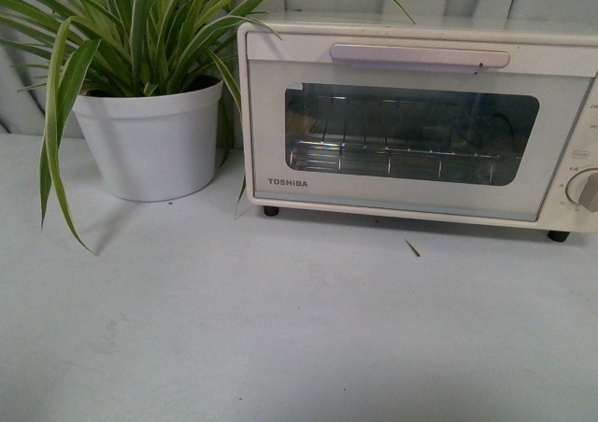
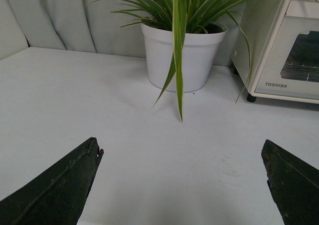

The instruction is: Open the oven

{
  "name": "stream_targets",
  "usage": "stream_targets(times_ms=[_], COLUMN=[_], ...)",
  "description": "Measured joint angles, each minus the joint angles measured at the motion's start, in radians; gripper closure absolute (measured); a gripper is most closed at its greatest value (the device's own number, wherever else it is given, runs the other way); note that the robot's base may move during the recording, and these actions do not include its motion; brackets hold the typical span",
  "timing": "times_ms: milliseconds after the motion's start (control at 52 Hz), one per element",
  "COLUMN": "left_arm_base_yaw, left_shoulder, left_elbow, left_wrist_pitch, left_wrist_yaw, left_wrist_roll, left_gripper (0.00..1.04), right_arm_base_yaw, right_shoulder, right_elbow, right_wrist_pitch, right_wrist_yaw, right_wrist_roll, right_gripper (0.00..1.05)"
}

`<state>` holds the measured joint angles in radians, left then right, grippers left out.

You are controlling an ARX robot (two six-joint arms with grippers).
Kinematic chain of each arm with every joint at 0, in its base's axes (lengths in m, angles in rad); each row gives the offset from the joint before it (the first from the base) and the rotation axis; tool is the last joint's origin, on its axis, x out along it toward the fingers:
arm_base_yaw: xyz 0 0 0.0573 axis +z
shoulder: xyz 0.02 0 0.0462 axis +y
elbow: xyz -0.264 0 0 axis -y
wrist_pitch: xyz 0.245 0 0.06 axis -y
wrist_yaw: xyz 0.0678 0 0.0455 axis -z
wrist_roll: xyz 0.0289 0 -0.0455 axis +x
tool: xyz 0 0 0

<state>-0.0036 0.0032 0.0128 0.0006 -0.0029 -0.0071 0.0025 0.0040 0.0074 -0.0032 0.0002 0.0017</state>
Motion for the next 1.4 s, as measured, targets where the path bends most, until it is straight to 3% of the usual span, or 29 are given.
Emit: stream_targets(times_ms=[115, 173, 250, 500, 769, 1058, 1404], left_arm_base_yaw=[0.000, -0.018, -0.051, -0.261, -0.424, -0.510, -0.528], left_shoulder=[0.000, 0.061, 0.164, 0.675, 1.208, 1.535, 1.622], left_elbow=[0.000, 0.036, 0.044, 0.173, 0.365, 0.573, 0.636], left_wrist_pitch=[0.000, -0.115, -0.121, 0.197, 0.452, 0.494, 0.491], left_wrist_yaw=[0.000, -0.050, -0.077, -0.044, -0.048, -0.087, -0.105], left_wrist_roll=[0.000, -0.085, -0.214, -0.637, -0.916, -1.087, -1.154], left_gripper=[0.06, 0.06, 0.06, 0.06, 0.06, 0.06, 0.06], right_arm_base_yaw=[0.000, 0.000, 0.000, 0.000, 0.000, 0.000, 0.000], right_shoulder=[0.000, 0.000, 0.000, 0.000, 0.000, 0.000, 0.000], right_elbow=[0.000, 0.000, 0.000, 0.000, 0.000, 0.000, 0.000], right_wrist_pitch=[0.000, 0.000, 0.000, 0.000, 0.000, 0.000, 0.000], right_wrist_yaw=[0.000, 0.000, 0.000, 0.001, 0.001, 0.001, 0.001], right_wrist_roll=[0.000, 0.000, 0.000, 0.000, 0.000, 0.000, 0.000], right_gripper=[0.09, 0.09, 0.09, 0.09, 0.09, 0.09, 0.09])
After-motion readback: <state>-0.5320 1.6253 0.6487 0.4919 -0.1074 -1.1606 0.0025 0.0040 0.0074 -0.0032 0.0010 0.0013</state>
